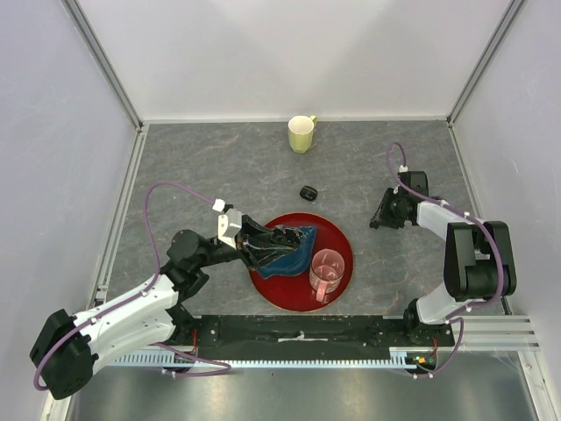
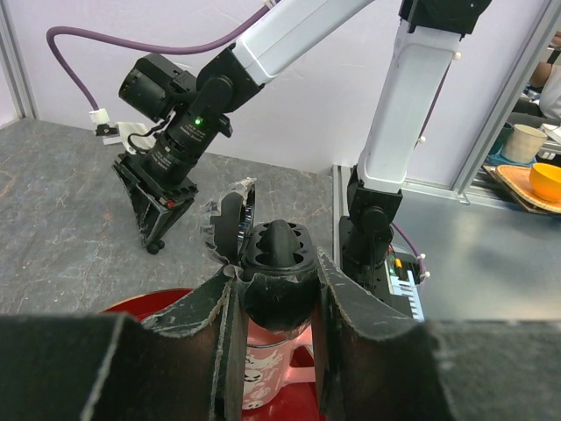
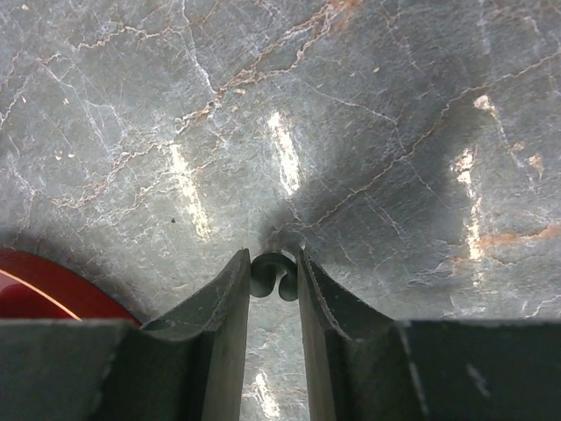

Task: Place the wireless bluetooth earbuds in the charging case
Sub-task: Pick up the earbud from the center of the board.

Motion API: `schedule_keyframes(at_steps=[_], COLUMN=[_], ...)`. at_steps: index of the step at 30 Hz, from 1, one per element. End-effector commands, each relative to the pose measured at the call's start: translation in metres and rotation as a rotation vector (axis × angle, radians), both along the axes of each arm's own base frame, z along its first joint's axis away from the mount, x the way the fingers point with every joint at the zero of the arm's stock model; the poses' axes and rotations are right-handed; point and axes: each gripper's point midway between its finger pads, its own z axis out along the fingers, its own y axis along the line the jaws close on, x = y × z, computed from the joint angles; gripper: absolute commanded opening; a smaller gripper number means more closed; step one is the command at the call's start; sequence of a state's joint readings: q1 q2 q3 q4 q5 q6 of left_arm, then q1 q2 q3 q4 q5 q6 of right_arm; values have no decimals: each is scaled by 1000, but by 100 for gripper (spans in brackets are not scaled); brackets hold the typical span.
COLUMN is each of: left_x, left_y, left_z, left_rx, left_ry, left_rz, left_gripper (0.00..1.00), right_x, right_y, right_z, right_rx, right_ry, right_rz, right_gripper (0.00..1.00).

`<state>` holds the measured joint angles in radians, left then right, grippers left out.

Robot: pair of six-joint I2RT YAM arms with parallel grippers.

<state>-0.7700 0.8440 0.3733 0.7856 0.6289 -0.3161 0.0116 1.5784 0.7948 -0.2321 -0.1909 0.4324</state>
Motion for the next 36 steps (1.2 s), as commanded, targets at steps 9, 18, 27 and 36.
schedule_keyframes(at_steps=[9,18,27,36], left_x=[0,1,1,1], left_y=[1,0,0,-1], left_z=[6,5,4,2], left_rx=[-27,-23,-22,-20], left_ry=[12,18,23,32], left_rz=[5,6,2,2], left_gripper=[2,2,2,2], right_x=[-25,-28,-35,-38], right_y=[8,11,6,11], right_z=[-6,-6,-5,2], right_rx=[10,27,4,24], right_ry=[41,39,40,16], right_rz=[41,49,34,41], right_gripper=[29,23,34,34])
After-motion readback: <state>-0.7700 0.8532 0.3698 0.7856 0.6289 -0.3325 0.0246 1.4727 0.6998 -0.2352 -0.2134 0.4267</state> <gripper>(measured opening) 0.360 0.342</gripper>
